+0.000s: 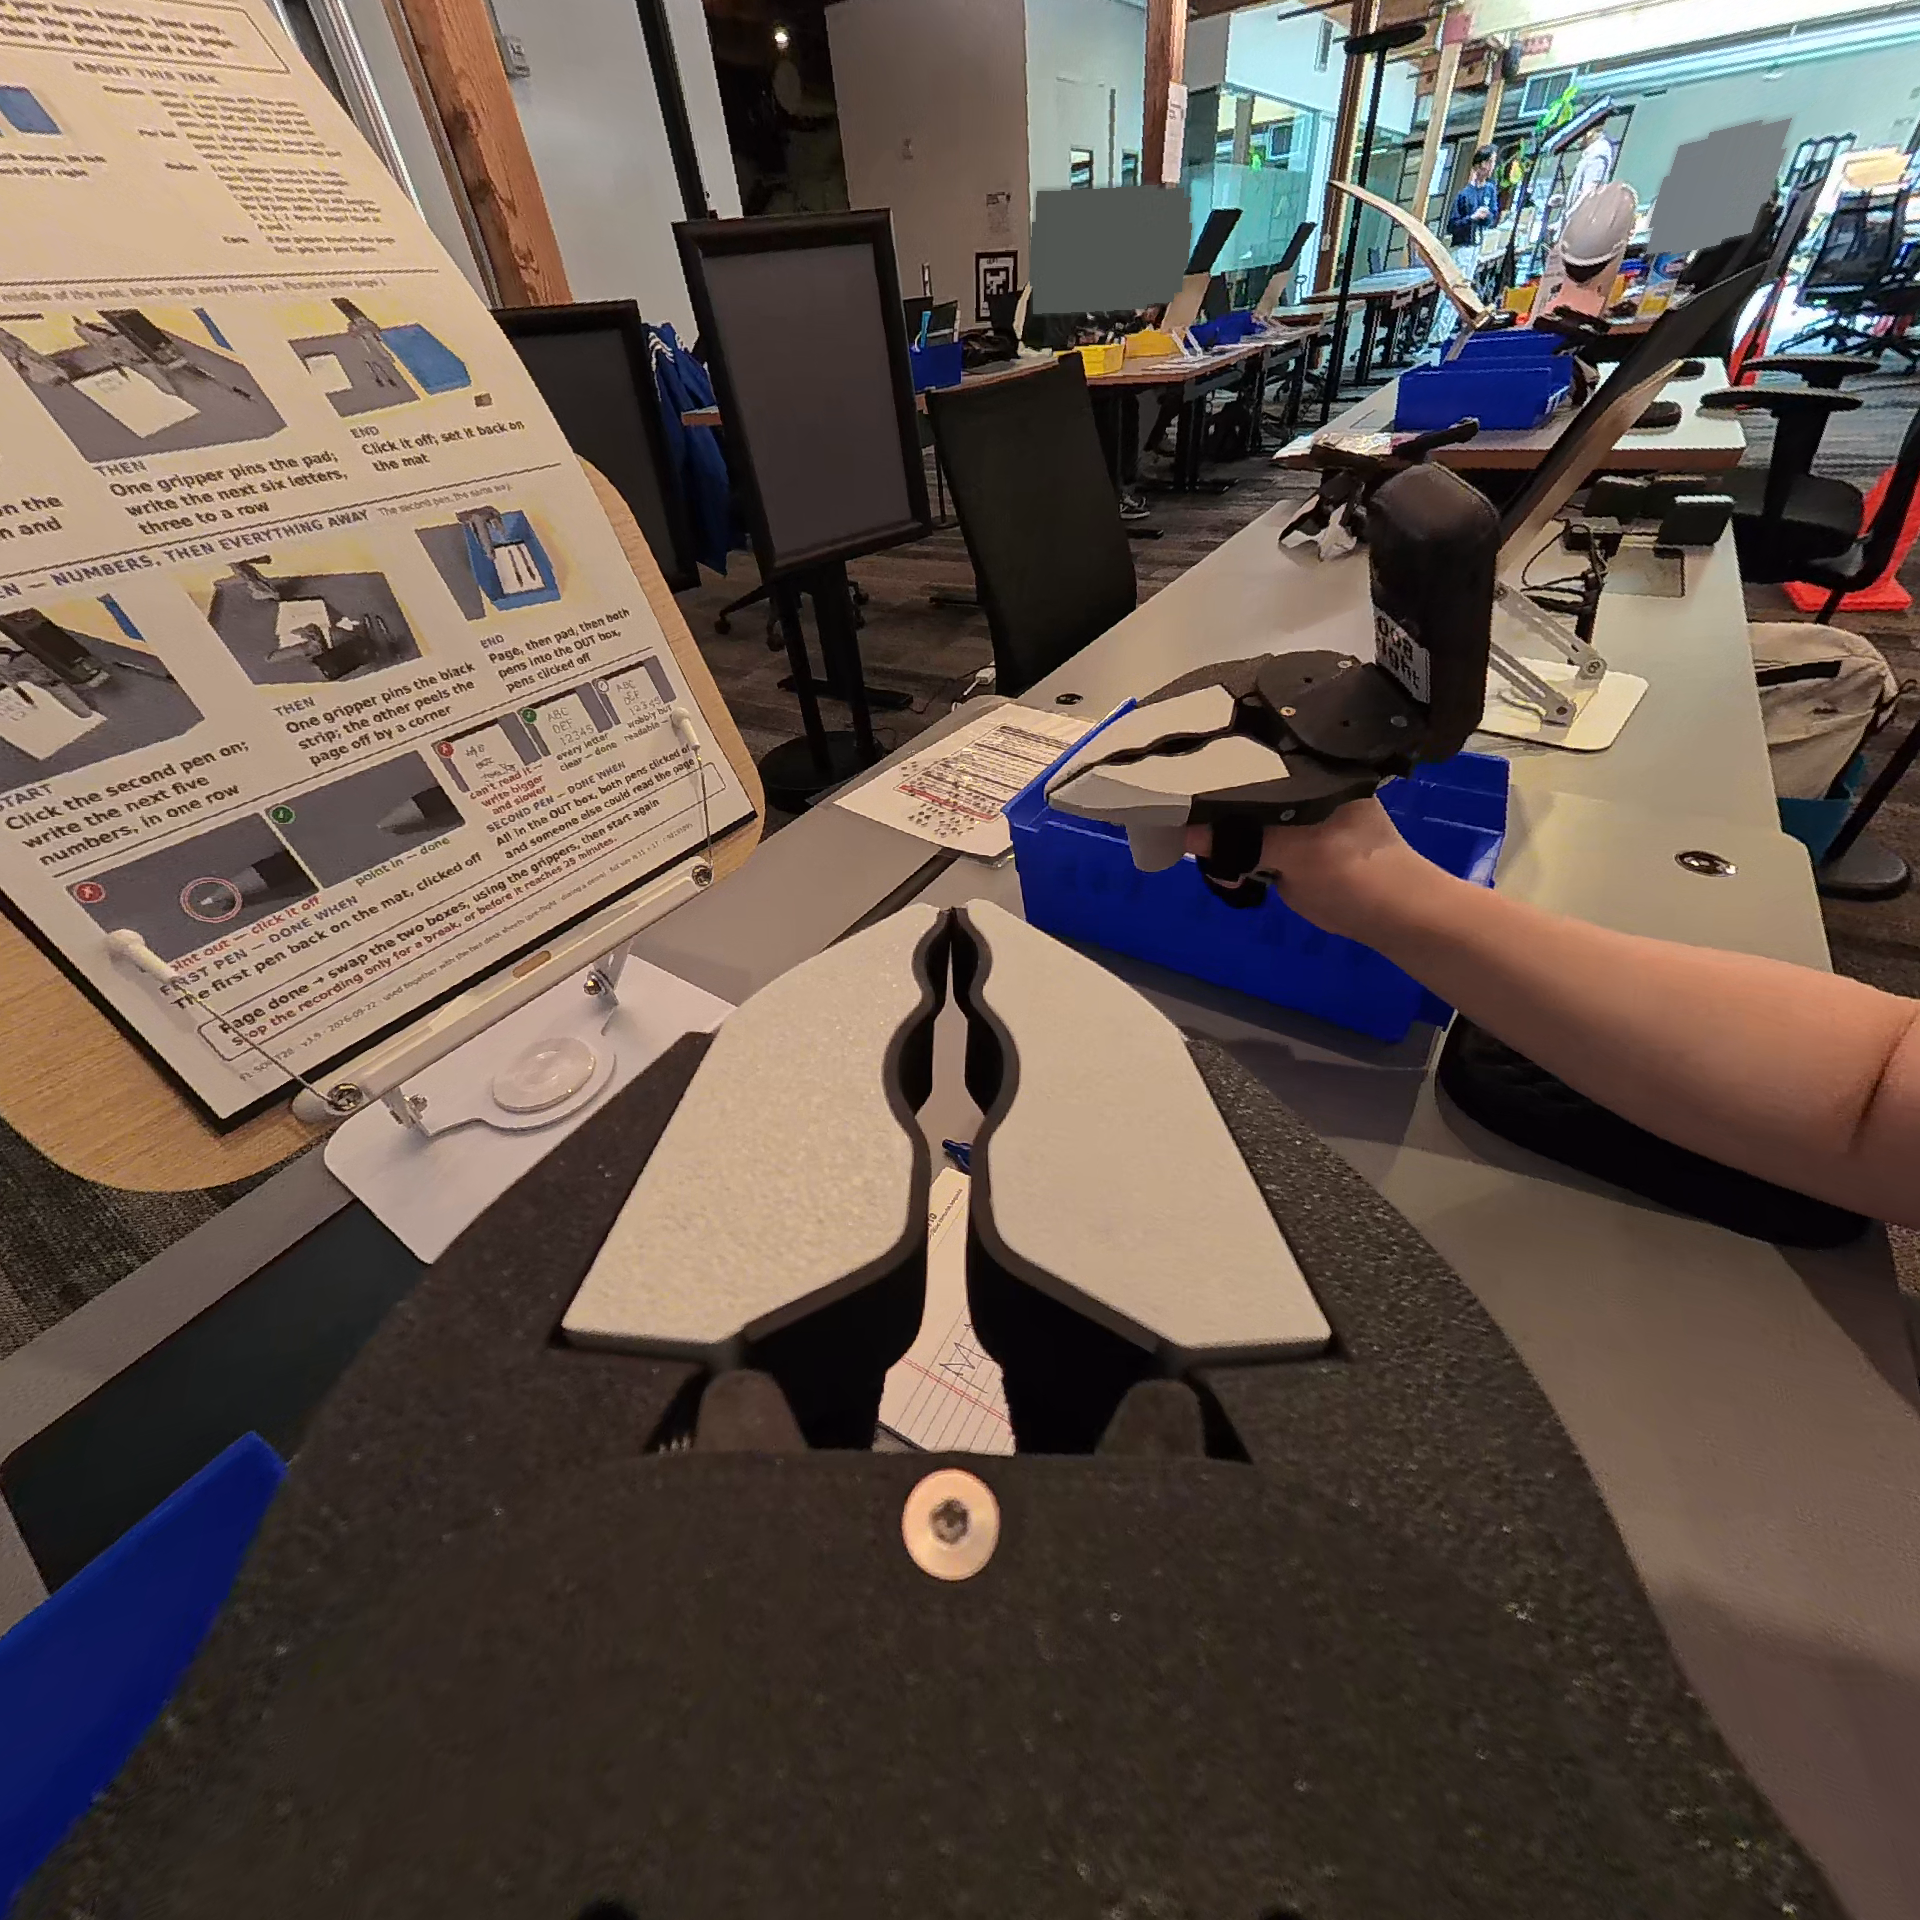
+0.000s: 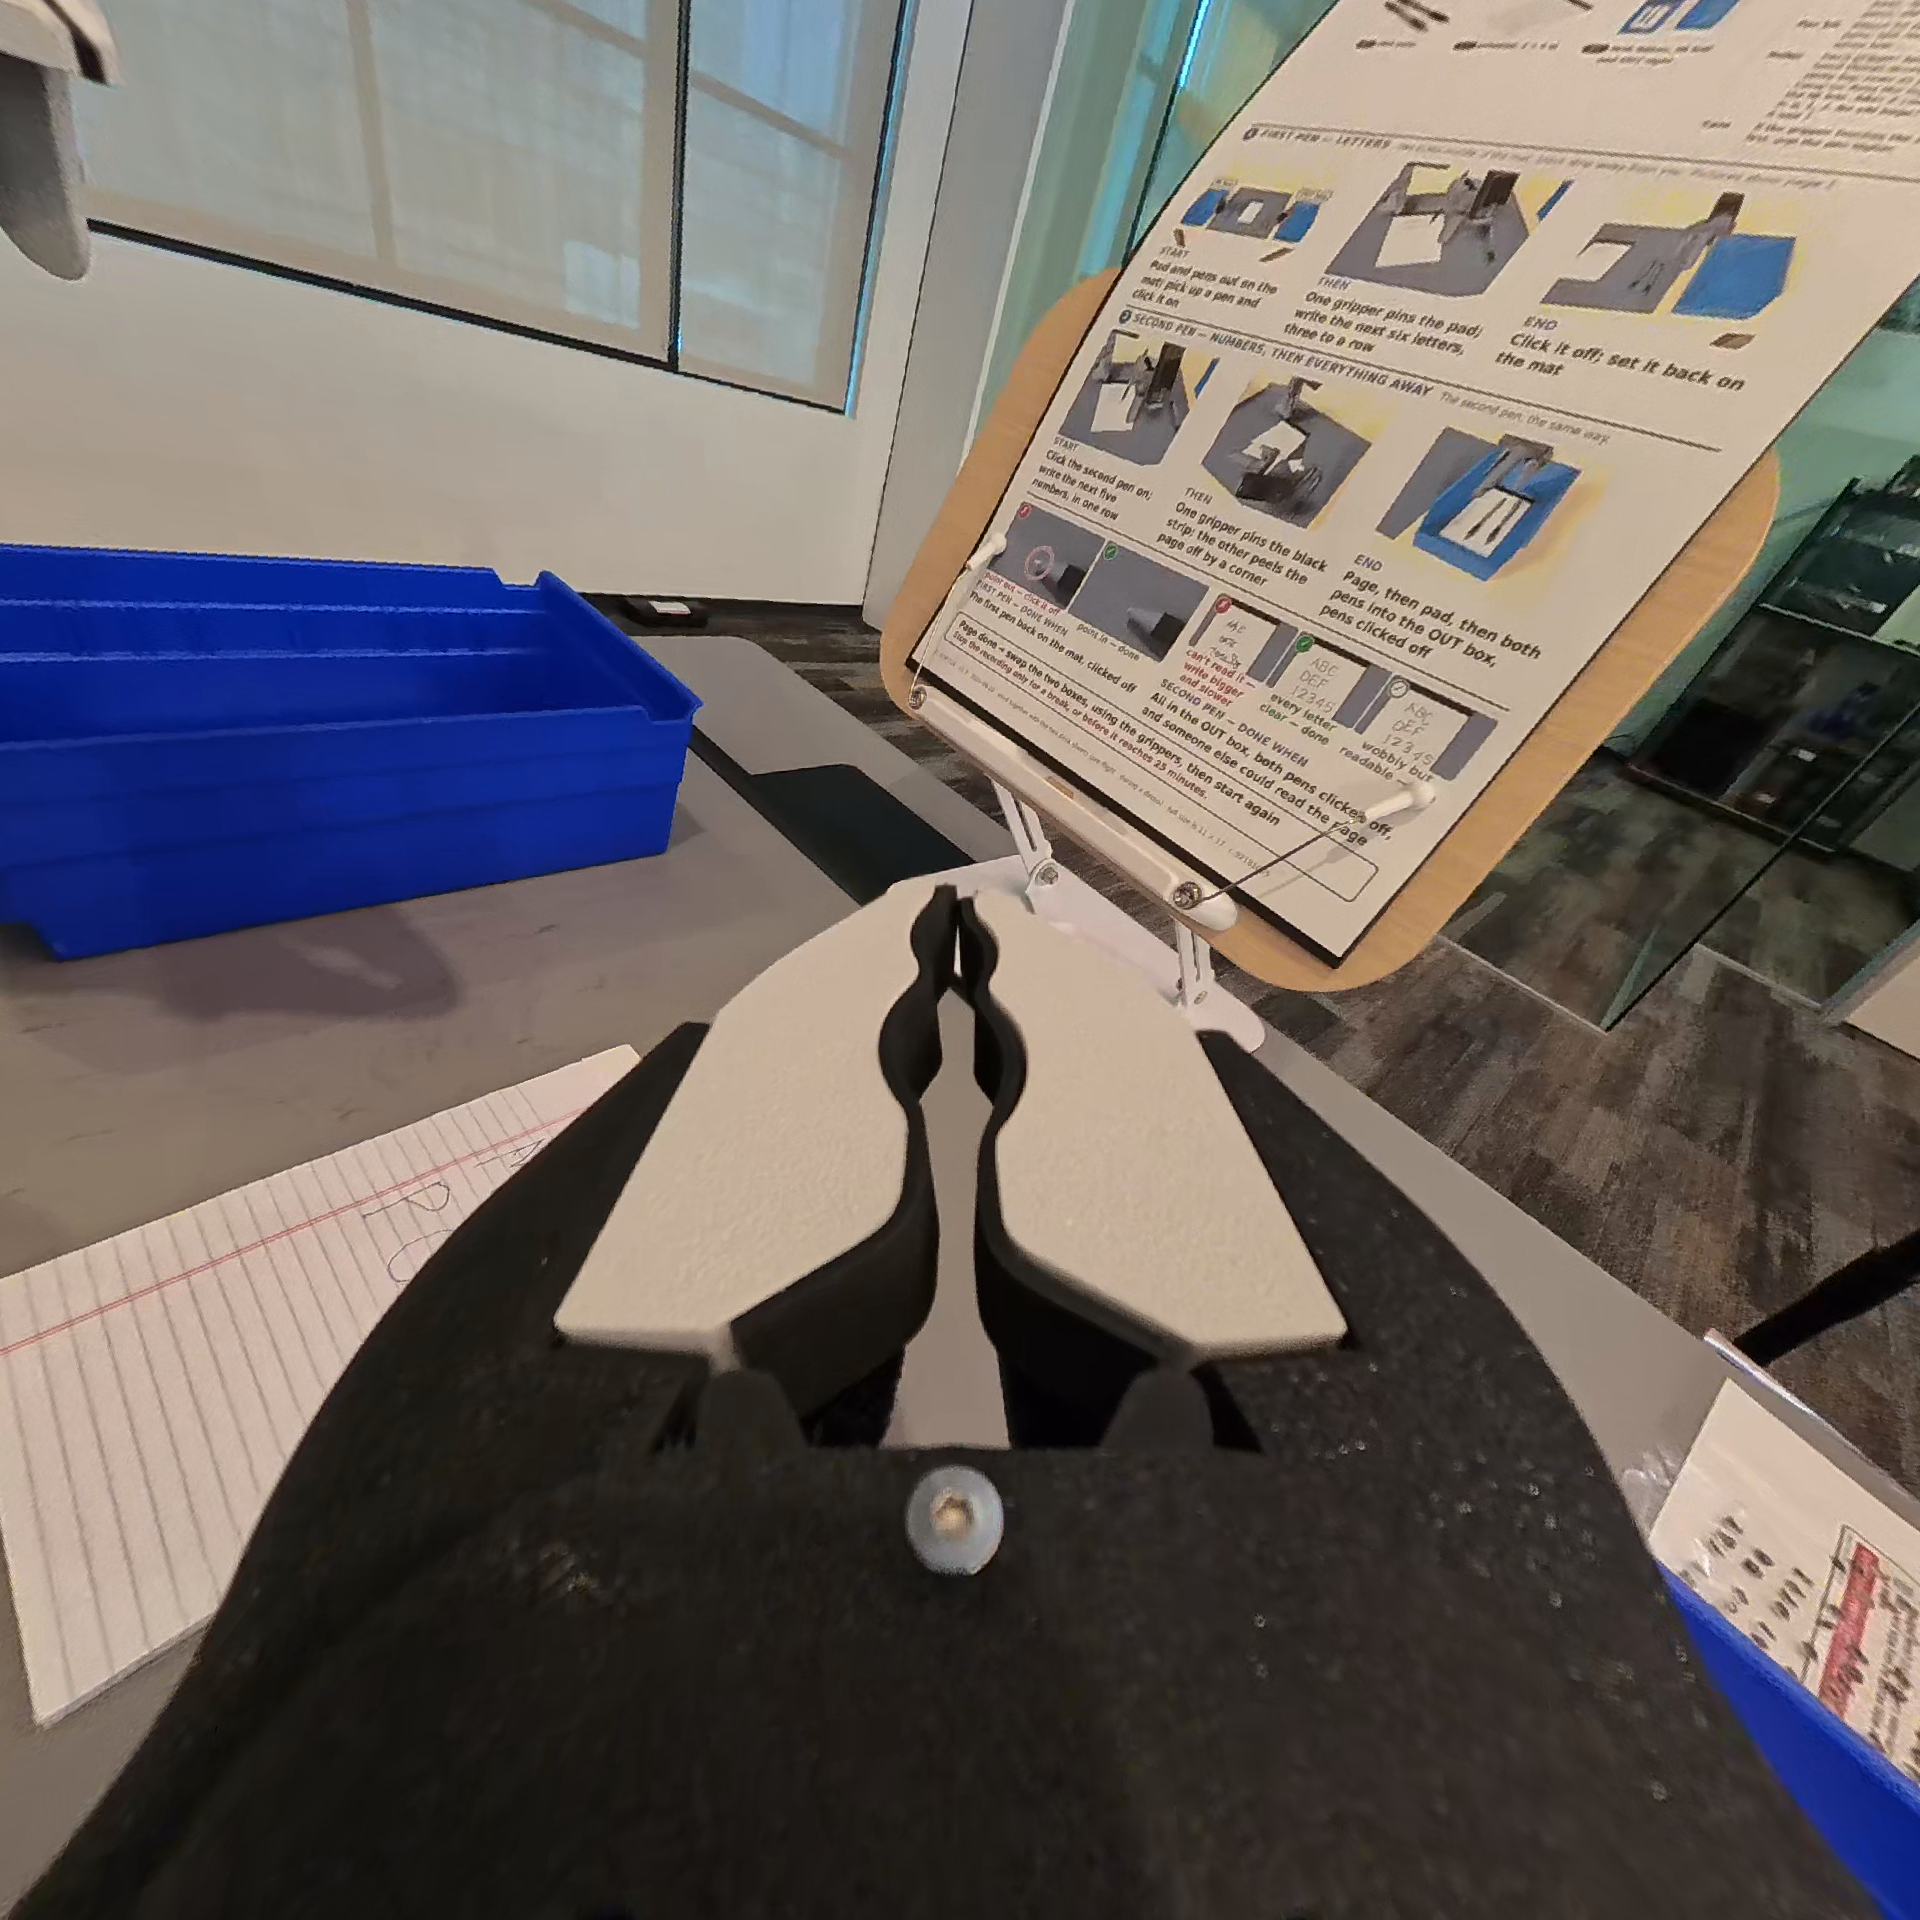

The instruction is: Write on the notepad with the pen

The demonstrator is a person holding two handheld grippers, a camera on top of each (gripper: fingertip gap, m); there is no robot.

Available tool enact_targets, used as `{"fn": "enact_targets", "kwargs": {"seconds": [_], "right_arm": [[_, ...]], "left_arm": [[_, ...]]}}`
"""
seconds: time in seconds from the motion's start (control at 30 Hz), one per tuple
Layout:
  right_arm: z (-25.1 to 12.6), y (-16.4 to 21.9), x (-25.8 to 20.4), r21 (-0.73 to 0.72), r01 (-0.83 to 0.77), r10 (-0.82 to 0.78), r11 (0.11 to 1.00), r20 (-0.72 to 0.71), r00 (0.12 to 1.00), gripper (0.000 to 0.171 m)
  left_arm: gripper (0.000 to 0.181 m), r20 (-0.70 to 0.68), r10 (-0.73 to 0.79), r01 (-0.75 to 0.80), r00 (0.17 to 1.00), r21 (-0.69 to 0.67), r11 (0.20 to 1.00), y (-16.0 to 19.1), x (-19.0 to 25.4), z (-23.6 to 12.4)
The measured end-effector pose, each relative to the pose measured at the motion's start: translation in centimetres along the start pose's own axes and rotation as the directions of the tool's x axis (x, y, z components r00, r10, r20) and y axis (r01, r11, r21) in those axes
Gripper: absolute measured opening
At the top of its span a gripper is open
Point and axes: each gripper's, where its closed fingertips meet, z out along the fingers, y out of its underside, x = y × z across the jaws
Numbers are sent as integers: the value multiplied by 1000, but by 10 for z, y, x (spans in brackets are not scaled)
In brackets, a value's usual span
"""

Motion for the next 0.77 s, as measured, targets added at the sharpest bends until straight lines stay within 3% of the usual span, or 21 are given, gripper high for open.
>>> {"fn": "enact_targets", "kwargs": {"seconds": [0.23,0.53,0.77], "right_arm": [[2,6,0,-15,-12,12,1000,11,1000,0],[12,25,-10,-168,-39,50,985,62,997,0],[16,43,-7,-253,-59,70,966,34,997,0]], "left_arm": [[0,-8,-5,5,1000,-18,1000,3,1,2],[0,-9,7,-8,1000,-64,998,11,2,7],[0,-73,-15,0,997,-205,979,35,16,22]]}}
